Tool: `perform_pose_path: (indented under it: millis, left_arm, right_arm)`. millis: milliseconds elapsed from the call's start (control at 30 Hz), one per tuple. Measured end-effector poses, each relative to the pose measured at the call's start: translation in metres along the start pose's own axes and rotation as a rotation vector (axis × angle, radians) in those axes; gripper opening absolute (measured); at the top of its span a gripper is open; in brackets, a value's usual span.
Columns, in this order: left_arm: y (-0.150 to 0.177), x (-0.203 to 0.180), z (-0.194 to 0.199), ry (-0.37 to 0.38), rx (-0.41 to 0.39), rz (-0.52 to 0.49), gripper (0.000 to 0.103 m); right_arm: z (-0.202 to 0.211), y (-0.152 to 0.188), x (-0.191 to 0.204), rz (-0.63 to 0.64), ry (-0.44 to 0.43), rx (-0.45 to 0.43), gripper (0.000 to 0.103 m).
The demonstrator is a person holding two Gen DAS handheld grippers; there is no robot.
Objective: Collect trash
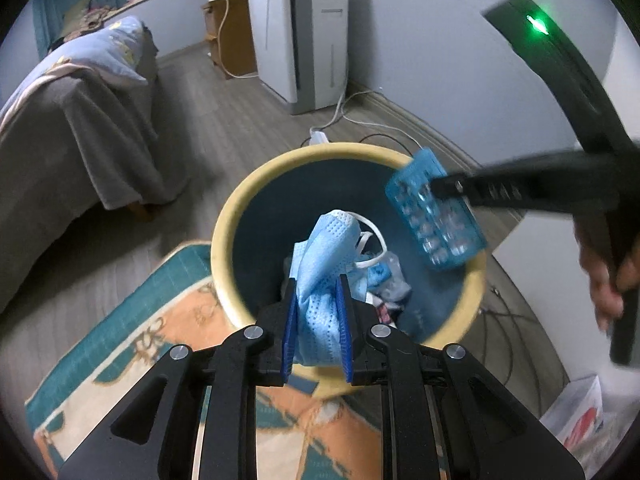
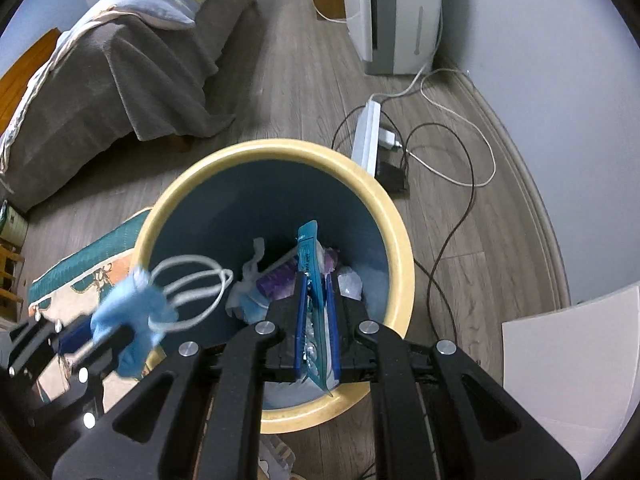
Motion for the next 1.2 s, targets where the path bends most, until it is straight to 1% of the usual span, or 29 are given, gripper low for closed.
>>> perform_pose_path:
  millis: [100, 200, 267, 500, 600, 633, 667, 700, 733, 767, 833, 967, 1067, 1200]
  left_arm:
    - [-0.010, 0.006, -0.009, -0.006, -0.012, 0.036, 0.023]
    - [-0.019, 0.010, -0.015, -0.024, -0.028, 0.041, 0.034]
    - [-0.021, 0.013, -0.018, -0.033, -0.028, 0.039, 0.038]
    - [-0.015, 0.025, -0.023, -0.044, -0.023, 0.055, 0.041]
    - [-0.010, 0.028, -0.018, -0.054, -0.028, 0.035, 0.041]
    - [-0.009, 0.029, -0.018, -0.064, -0.029, 0.022, 0.041]
    - [-0.008, 0.029, -0.017, -0.070, -0.029, 0.013, 0.041]
    - [-0.009, 0.029, -0.017, -0.074, -0.029, 0.010, 0.041]
    - [-0.009, 0.030, -0.016, -0.074, -0.029, 0.012, 0.041]
    - [-0.009, 0.031, -0.016, -0.073, -0.030, 0.014, 0.041]
    - [-0.009, 0.031, -0.015, -0.069, -0.036, 0.016, 0.041]
    - [-0.007, 0.032, -0.013, -0.067, -0.039, 0.015, 0.041]
    - [-0.004, 0.031, -0.009, -0.062, -0.041, 0.022, 0.041]
    - [0.000, 0.028, 0.003, -0.066, -0.044, 0.012, 0.041]
  right_arm:
    - [-0.002, 0.001, 0.003, 0.001, 0.000, 0.001, 0.009]
    - [-0.002, 0.001, 0.005, -0.004, -0.011, -0.006, 0.009]
    - [-0.001, 0.000, 0.006, -0.008, -0.029, -0.016, 0.009]
    - [-0.014, -0.007, 0.017, -0.043, -0.099, -0.034, 0.009]
    - [-0.017, -0.013, 0.027, -0.042, -0.158, -0.057, 0.010]
    - [-0.017, -0.014, 0.030, -0.042, -0.169, -0.067, 0.012]
    - [-0.018, -0.016, 0.032, -0.044, -0.173, -0.073, 0.024]
    - [-0.019, -0.016, 0.032, -0.046, -0.168, -0.075, 0.042]
    - [-0.018, -0.016, 0.031, -0.047, -0.160, -0.079, 0.047]
    - [-0.018, -0.016, 0.030, -0.042, -0.147, -0.080, 0.049]
    - [-0.019, -0.015, 0.028, -0.031, -0.110, -0.074, 0.049]
    - [-0.017, -0.012, 0.021, -0.035, -0.093, -0.062, 0.049]
    - [-0.011, -0.010, 0.019, -0.025, -0.072, -0.075, 0.049]
    - [0.000, -0.005, 0.015, -0.024, -0.074, -0.084, 0.049]
Point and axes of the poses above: each gripper's, at about its wrist camera, not at the fingertips, and z roughly against the way its jaws point, x to its left, y to its underside, the point moved 2 cm from there along -z, roughly the way its jaws point
